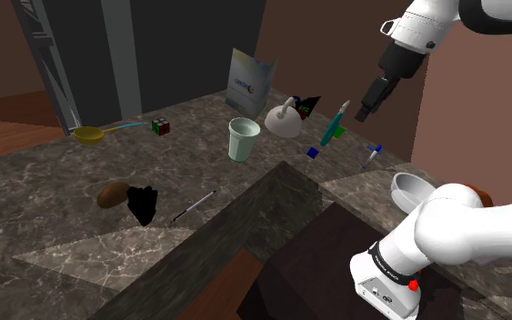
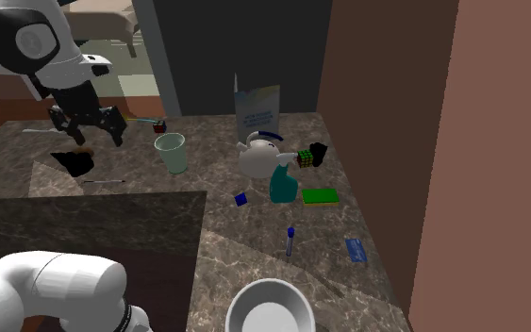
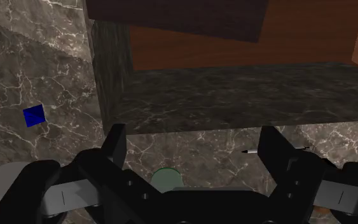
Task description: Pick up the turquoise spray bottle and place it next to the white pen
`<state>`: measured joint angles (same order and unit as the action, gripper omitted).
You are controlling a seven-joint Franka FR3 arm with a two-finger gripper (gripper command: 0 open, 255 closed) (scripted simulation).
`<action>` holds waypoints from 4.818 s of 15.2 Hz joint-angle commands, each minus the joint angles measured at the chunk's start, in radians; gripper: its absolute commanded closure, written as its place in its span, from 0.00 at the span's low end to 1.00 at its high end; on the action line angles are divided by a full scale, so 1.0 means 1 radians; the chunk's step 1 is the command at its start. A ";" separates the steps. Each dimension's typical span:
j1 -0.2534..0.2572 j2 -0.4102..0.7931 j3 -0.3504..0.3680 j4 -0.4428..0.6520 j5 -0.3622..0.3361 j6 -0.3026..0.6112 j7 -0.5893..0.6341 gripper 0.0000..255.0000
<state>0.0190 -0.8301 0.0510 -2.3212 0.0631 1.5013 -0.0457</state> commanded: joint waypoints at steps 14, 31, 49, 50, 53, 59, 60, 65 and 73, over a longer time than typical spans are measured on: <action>-0.170 0.363 -0.047 0.093 -0.085 0.273 0.185 0.00; -0.346 0.813 -0.174 0.371 -0.155 0.450 0.420 0.00; -0.449 1.073 -0.269 0.509 -0.136 0.575 0.526 0.00; -0.449 1.074 -0.269 0.510 -0.136 0.575 0.525 0.00; -0.449 1.074 -0.269 0.510 -0.136 0.575 0.525 0.00; -0.449 1.074 -0.268 0.510 -0.136 0.575 0.526 1.00; -0.449 1.074 -0.268 0.510 -0.136 0.575 0.526 1.00; -0.449 1.074 -0.269 0.510 -0.136 0.575 0.525 1.00; -0.447 1.050 -0.269 0.561 -0.139 0.502 0.521 1.00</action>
<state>-0.4280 0.2296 -0.2175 -1.7647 -0.0740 2.0164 0.4773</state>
